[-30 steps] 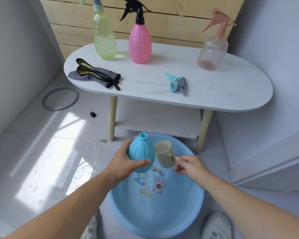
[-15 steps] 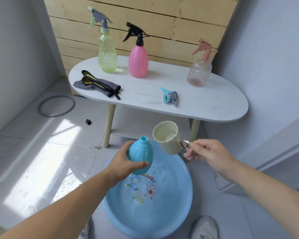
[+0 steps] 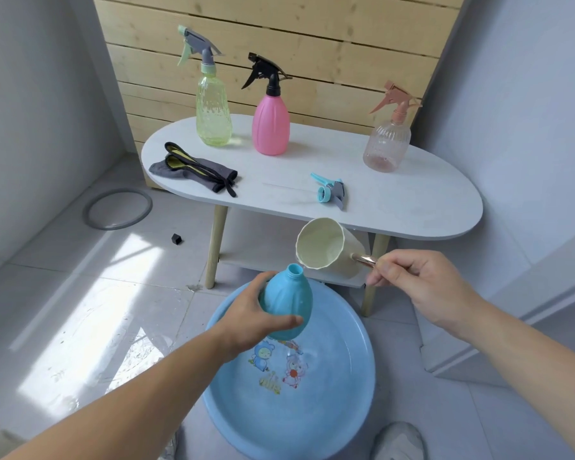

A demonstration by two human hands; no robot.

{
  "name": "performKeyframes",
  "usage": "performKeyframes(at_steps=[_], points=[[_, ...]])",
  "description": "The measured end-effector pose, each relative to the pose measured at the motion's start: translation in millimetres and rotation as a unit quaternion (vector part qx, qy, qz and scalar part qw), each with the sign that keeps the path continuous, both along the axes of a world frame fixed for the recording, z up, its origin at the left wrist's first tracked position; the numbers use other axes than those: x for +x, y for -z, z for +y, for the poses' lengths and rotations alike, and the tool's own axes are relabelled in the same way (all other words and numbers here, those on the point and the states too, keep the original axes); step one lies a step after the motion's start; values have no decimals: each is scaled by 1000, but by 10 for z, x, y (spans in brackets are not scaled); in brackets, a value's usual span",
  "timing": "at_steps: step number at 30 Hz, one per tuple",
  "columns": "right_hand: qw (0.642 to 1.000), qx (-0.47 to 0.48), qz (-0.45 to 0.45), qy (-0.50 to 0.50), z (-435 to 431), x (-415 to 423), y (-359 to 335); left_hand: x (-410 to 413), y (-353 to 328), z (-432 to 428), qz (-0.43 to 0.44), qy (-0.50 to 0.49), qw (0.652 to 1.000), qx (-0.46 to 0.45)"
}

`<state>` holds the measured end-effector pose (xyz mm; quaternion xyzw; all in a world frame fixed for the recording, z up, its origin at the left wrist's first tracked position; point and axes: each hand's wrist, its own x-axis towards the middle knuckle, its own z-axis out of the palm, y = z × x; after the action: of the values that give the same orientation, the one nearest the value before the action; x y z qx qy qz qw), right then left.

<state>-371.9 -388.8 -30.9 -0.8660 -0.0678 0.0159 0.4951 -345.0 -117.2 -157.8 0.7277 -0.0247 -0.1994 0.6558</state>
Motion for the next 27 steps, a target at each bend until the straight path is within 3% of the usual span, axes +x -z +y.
performKeyframes(at_steps=[27], points=[[994,-85,-62,-15,2,54,14,14,100,52,3,-12,1000,2]])
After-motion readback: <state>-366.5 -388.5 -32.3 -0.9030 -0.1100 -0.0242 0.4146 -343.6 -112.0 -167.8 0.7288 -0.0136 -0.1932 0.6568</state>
